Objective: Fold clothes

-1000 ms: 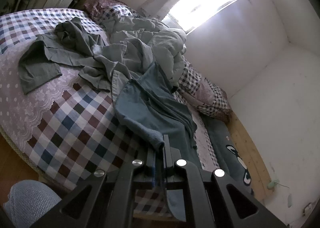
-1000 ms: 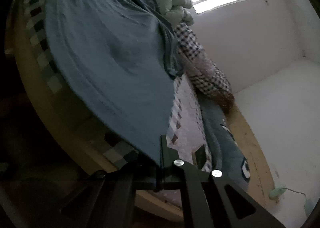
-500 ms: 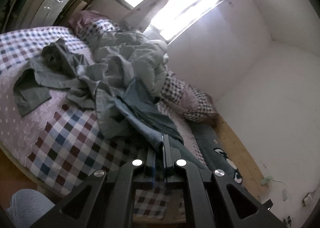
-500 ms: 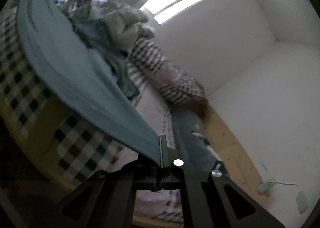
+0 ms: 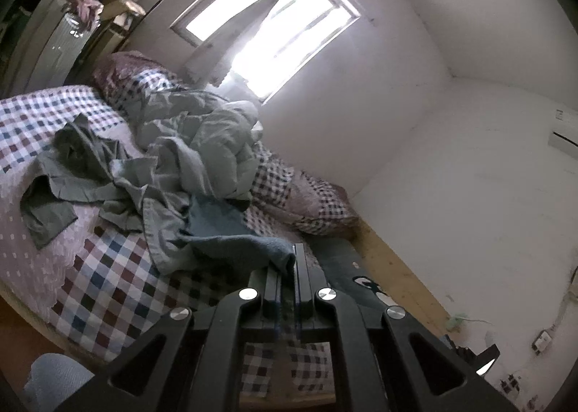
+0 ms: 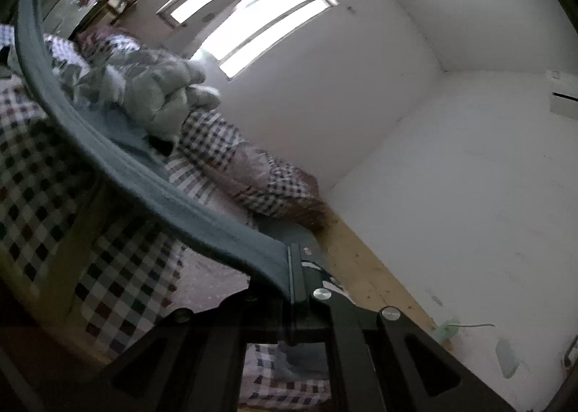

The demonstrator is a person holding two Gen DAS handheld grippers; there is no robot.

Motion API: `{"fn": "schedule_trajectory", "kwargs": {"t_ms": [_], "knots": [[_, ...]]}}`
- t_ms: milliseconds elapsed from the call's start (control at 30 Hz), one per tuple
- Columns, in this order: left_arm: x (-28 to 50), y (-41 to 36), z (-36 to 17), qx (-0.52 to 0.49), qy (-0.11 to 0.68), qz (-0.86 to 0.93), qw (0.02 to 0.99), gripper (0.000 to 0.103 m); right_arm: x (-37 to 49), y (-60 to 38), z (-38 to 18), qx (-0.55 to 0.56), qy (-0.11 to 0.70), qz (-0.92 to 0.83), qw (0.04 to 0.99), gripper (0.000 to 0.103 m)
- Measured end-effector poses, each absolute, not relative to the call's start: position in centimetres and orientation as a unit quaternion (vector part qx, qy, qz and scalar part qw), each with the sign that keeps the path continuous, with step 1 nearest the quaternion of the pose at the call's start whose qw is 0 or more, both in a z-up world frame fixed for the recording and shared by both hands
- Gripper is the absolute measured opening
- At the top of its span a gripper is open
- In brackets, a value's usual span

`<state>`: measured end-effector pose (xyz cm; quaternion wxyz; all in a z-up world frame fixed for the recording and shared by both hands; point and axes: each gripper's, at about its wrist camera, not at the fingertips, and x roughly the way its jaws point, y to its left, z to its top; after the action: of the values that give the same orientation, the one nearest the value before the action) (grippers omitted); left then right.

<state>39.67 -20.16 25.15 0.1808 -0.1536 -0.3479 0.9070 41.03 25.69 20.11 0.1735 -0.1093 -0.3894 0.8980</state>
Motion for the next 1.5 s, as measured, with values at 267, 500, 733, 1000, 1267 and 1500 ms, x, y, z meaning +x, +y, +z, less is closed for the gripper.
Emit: {"fn": "schedule_trajectory", "kwargs": {"t_ms": [267,500,733,1000,1267,1500], "knots": [[43.2,-21.1,28.1,-0.117,-0.347,0.911,0.189,0.003,45.0,24.5,23.1,-0.089,-0.404,0.893,0.174,0.0],[46.3,-22.2,30.4,-0.076,-0.363,0.905,0.208,0.003,49.2,23.5,26.0,-0.064,-0.416,0.888,0.185,0.0],[47.8,-22.7,30.4,-0.072,-0.39,0.892,0.215,0.003,53.4,23.2,29.4,-0.041,-0.403,0.899,0.163,0.0],[45.0,-21.6,30.2,-0.089,-0.368,0.903,0.203,0.003,53.6,23.8,30.1,-0.066,-0.386,0.911,0.126,0.0],[37.2,-18.8,29.6,-0.139,-0.336,0.912,0.19,0.003,46.6,25.9,26.8,-0.14,-0.381,0.907,0.108,0.0],[27.5,-17.2,27.7,-0.199,-0.331,0.909,0.16,0.003,38.4,28.7,24.2,-0.197,-0.363,0.908,0.075,0.0]]}}
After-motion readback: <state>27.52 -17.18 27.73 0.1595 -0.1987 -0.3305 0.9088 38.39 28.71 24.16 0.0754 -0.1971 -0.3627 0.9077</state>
